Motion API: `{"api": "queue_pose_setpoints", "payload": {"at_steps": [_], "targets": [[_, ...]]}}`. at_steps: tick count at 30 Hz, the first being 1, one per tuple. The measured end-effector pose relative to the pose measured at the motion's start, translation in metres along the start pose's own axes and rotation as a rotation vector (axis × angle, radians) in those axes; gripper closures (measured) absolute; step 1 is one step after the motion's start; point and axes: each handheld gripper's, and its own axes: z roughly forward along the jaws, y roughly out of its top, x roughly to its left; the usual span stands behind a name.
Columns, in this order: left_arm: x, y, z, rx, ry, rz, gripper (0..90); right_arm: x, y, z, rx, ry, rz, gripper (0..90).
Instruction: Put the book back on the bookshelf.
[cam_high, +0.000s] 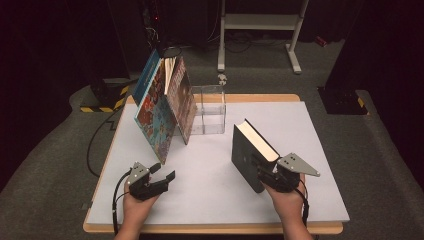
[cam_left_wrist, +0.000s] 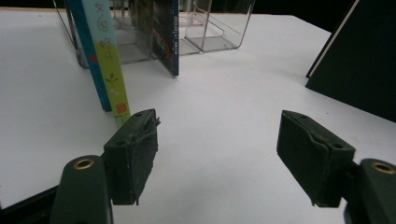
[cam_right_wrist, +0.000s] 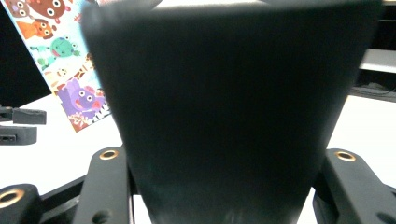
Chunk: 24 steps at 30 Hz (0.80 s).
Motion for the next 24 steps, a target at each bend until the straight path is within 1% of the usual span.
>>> {"api": "queue_pose_setpoints", "payload": {"at_steps": [2,3,4,5,6,9,11,12,14,15,16,17,18,19,20,21,22,24], "targets": [[0.0,0.0,-0.001,-0.005,0.001,-0.001,29.4,0.0,0.002,0.0,0.007,0.002,-0.001,44.1],[0.0,0.0,-0.001,-0.006,0.0,-0.002,29.4,0.0,0.006,0.0,0.021,0.005,-0.003,47.8],[0.0,0.0,-0.001,-0.005,0.0,-0.003,29.4,0.0,0.007,0.001,0.031,0.009,-0.002,49.6],[0.001,0.0,-0.001,-0.003,0.0,-0.002,29.4,0.0,0.007,0.001,0.031,0.009,-0.002,49.6],[0.001,0.0,-0.001,-0.001,-0.001,-0.002,29.4,0.003,0.011,0.001,0.061,-0.014,-0.038,53.1],[0.0,0.0,0.0,-0.001,-0.004,-0.009,29.3,0.006,0.014,0.002,0.073,-0.022,-0.043,53.9],[0.0,0.0,0.0,-0.003,-0.007,-0.008,29.3,0.011,0.019,0.005,0.081,-0.035,-0.054,54.1],[0.0,0.0,0.0,-0.003,-0.007,-0.008,29.4,0.013,0.022,0.007,0.079,-0.03,-0.053,54.2],[0.0,0.0,0.0,-0.001,-0.008,-0.005,29.4,0.016,0.029,0.012,0.08,-0.009,-0.035,54.1],[0.001,0.0,0.0,-0.001,-0.01,-0.006,29.4,0.022,0.036,0.019,0.072,-0.005,-0.041,54.1],[0.001,0.0,0.0,-0.001,-0.01,-0.006,29.4,0.022,0.036,0.019,0.072,-0.005,-0.041,54.1],[0.001,0.0,0.0,-0.004,-0.011,-0.009,29.4,0.025,0.039,0.024,0.069,-0.011,-0.048,54.1],[0.001,0.0,-0.001,-0.006,-0.012,-0.01,29.5,0.029,0.045,0.036,0.065,-0.015,-0.045,54.1],[0.001,0.0,-0.001,-0.007,-0.013,-0.012,29.5,0.029,0.045,0.036,0.065,-0.015,-0.045,54.1],[0.002,0.0,-0.001,-0.008,-0.015,-0.016,29.4,0.031,0.049,0.047,0.06,-0.009,-0.031,54.2],[0.002,0.0,-0.001,-0.008,-0.018,-0.017,29.4,0.031,0.049,0.047,0.06,-0.009,-0.031,54.2],[0.001,0.0,-0.001,-0.007,-0.02,-0.015,29.4,0.032,0.053,0.056,0.062,-0.009,-0.023,54.2],[0.002,-0.001,-0.001,-0.007,-0.021,-0.019,29.4,0.035,0.058,0.07,0.066,-0.018,-0.022,54.2]]}}
